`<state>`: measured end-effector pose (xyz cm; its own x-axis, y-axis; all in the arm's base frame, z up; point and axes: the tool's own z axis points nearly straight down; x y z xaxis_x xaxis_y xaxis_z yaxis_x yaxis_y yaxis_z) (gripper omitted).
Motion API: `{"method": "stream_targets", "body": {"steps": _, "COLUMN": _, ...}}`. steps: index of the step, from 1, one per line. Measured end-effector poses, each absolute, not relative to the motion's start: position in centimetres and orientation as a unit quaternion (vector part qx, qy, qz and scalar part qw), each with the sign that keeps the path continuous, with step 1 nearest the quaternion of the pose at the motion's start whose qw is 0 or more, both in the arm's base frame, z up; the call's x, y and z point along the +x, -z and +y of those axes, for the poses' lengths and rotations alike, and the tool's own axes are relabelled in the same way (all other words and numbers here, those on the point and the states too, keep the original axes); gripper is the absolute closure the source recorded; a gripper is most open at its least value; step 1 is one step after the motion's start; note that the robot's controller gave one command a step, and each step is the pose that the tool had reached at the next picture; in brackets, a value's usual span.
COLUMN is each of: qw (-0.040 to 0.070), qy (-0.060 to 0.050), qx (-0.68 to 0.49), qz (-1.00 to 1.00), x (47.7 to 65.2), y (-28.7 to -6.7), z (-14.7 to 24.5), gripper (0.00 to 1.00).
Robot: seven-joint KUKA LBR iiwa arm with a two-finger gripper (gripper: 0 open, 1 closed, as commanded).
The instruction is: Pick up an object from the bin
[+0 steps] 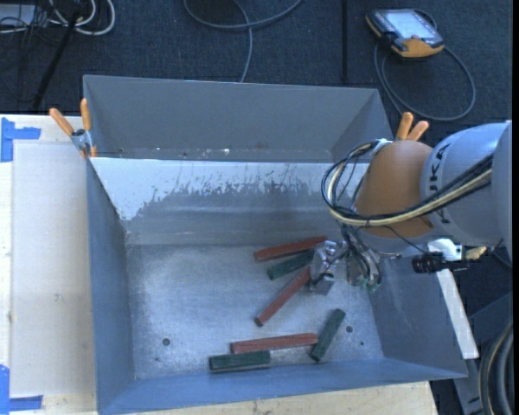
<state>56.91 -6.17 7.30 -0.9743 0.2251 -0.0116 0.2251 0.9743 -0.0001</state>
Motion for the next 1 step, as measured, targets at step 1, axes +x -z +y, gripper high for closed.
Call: {"method": "stream_targets", "body": {"steps": 1, "qw": 0.000, "qy": 0.000, "qx": 0.112, "qz": 0.994, "x": 56.63, "y": -7.03, "z": -6.03, "gripper": 0.00}}
